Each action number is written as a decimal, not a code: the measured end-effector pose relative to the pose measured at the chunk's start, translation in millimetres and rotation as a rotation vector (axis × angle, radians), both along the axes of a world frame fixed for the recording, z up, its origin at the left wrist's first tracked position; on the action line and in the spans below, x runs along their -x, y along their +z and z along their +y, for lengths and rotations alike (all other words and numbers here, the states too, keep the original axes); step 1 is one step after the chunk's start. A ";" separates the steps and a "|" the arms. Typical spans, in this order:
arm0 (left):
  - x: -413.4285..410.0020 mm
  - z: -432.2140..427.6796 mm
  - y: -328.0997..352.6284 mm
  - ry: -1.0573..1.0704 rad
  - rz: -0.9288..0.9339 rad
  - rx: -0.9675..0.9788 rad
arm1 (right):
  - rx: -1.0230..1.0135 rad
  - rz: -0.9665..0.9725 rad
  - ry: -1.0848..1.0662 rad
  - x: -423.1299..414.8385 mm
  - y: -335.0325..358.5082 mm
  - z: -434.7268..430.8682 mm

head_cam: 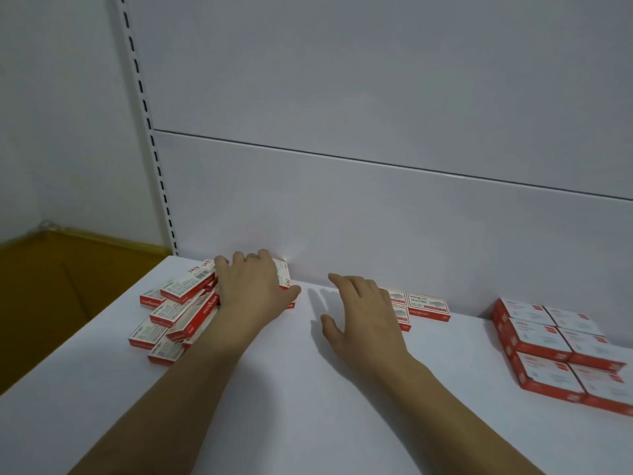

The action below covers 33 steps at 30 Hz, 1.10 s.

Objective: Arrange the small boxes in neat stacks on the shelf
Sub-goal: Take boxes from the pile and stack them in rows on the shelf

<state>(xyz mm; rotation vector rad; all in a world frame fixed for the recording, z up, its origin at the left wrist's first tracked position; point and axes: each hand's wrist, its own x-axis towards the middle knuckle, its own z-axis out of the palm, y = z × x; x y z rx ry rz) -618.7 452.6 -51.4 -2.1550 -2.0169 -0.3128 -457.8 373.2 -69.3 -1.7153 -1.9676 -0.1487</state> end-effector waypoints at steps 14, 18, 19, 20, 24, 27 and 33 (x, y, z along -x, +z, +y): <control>-3.7 -8.6 5.0 -0.162 -0.064 -0.180 | 0.120 0.112 -0.029 -7.4 3.8 9.8; -9.6 -23.9 7.1 -0.362 -0.393 -0.146 | 0.172 0.245 0.014 -17.9 16.7 12.0; -10.2 -28.6 6.8 -0.430 -0.529 -0.107 | 0.189 0.278 0.032 -21.0 21.0 11.1; -11.1 -33.2 5.8 -0.487 -0.652 -0.047 | 0.208 0.303 0.049 -23.7 25.4 9.9; -21.1 -45.8 1.6 -0.632 -0.940 0.163 | 0.267 0.369 0.084 -37.3 40.0 0.1; -28.3 -50.4 2.6 -0.666 -1.151 0.274 | 0.272 0.524 0.068 -54.5 47.5 -15.4; -45.7 -65.6 0.6 -0.708 -1.266 0.414 | 0.236 0.723 0.052 -75.8 49.4 -51.0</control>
